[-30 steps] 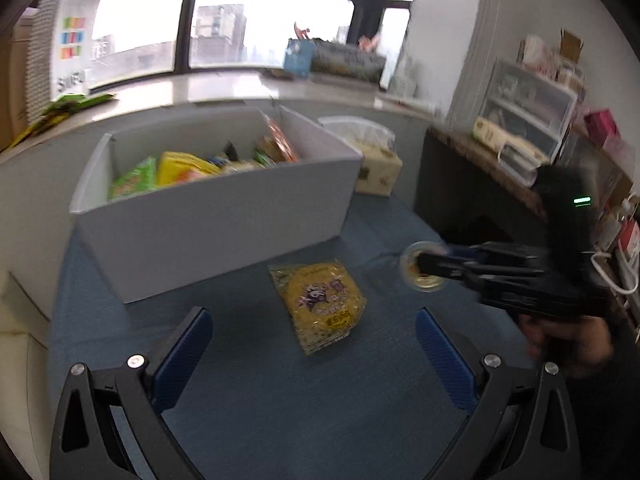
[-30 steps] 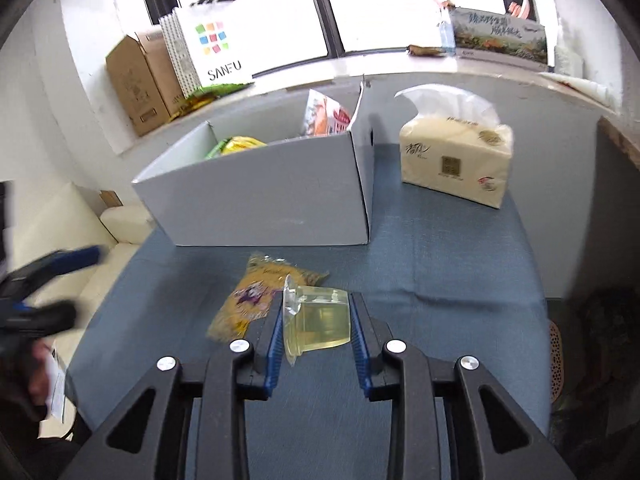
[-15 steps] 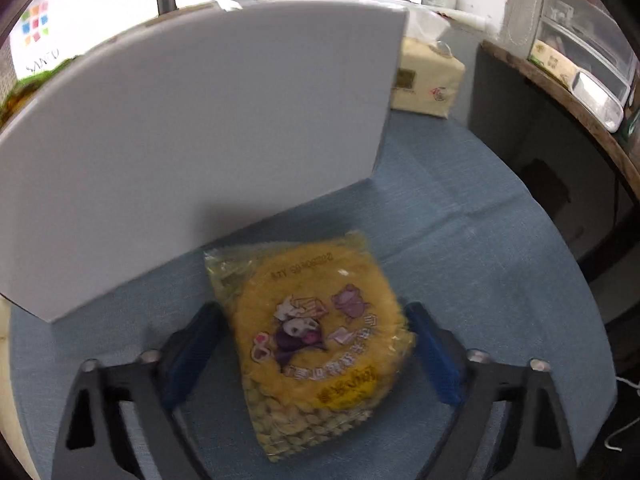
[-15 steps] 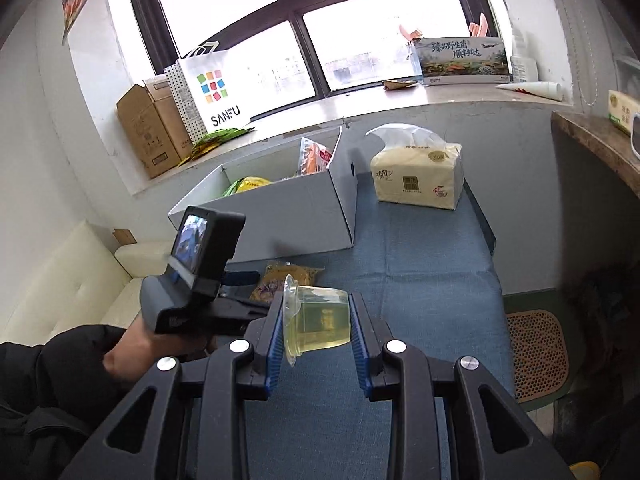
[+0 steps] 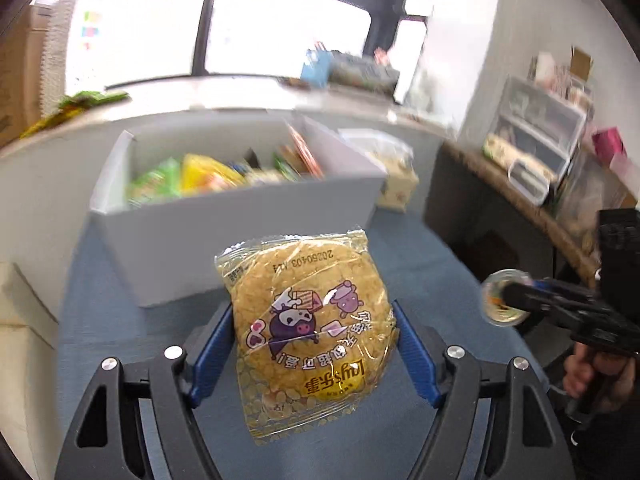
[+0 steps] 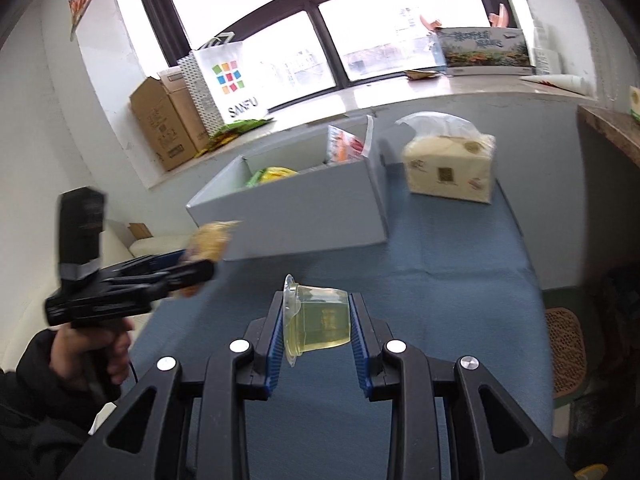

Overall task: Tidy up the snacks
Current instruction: 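Lower the jelly cup and biscuit pack into the white box, open both tools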

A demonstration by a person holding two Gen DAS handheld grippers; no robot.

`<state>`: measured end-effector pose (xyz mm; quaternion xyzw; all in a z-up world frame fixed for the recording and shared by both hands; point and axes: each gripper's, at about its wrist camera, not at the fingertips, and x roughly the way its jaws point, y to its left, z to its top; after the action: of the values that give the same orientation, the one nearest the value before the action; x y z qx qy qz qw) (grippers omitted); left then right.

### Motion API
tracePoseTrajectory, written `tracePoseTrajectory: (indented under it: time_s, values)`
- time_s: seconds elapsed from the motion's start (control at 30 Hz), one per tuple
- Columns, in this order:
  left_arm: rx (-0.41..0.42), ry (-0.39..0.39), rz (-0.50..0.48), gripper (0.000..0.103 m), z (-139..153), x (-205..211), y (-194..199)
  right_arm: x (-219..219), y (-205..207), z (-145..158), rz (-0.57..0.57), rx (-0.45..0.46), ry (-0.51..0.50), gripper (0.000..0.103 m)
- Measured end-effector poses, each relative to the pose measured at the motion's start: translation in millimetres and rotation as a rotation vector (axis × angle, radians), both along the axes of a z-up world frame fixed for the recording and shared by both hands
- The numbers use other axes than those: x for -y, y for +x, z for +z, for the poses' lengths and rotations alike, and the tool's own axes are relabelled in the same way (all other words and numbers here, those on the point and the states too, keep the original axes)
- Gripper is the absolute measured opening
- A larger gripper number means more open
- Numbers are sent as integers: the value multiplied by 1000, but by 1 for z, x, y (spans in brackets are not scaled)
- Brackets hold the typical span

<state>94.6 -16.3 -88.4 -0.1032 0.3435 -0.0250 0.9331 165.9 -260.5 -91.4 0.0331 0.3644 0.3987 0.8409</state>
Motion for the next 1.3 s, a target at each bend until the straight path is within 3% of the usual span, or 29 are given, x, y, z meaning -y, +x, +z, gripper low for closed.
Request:
tracePoseTrajectory:
  time_s: [0.2, 0.3, 0.5, 0.6, 0.8, 0.83, 0.87, 0.9, 0.93, 1.0, 1.1, 1.3]
  values:
    - [101, 1, 80, 80, 44, -46, -22, -44, 18, 30, 54, 54, 24, 32]
    - [134, -38, 103, 80, 58, -81, -8, -73, 37, 49, 83, 83, 40, 32]
    - [106, -40, 92, 80, 70, -123, 70, -135, 98, 74, 80, 88, 16, 32]
    - [73, -67, 84, 80, 67, -136, 113, -165, 135, 75, 54, 66, -37, 32]
    - [27, -33, 121, 82, 51, -150, 174, -197, 186, 69, 13, 36, -80, 33]
    - [0, -32, 137, 91, 47, -154, 183, -200, 192, 68, 11, 23, -75, 37]
    - [-28, -30, 154, 96, 42, -158, 190, -203, 197, 67, 13, 16, -75, 66]
    - [-47, -29, 163, 103, 38, -160, 193, -206, 200, 66, 6, 20, -88, 86]
    - [-66, -18, 177, 103, 36, -163, 195, -206, 202, 66, -18, 38, -97, 103]
    - [-79, -6, 185, 103, 34, -164, 192, -205, 204, 67, -29, 59, -99, 103]
    - [-32, 19, 152, 103, 42, -157, 180, -201, 200, 66, -34, 74, -99, 103]
    - [110, 237, 224, 103, 71, -127, 136, -195, 179, 67, -45, 131, -138, 103]
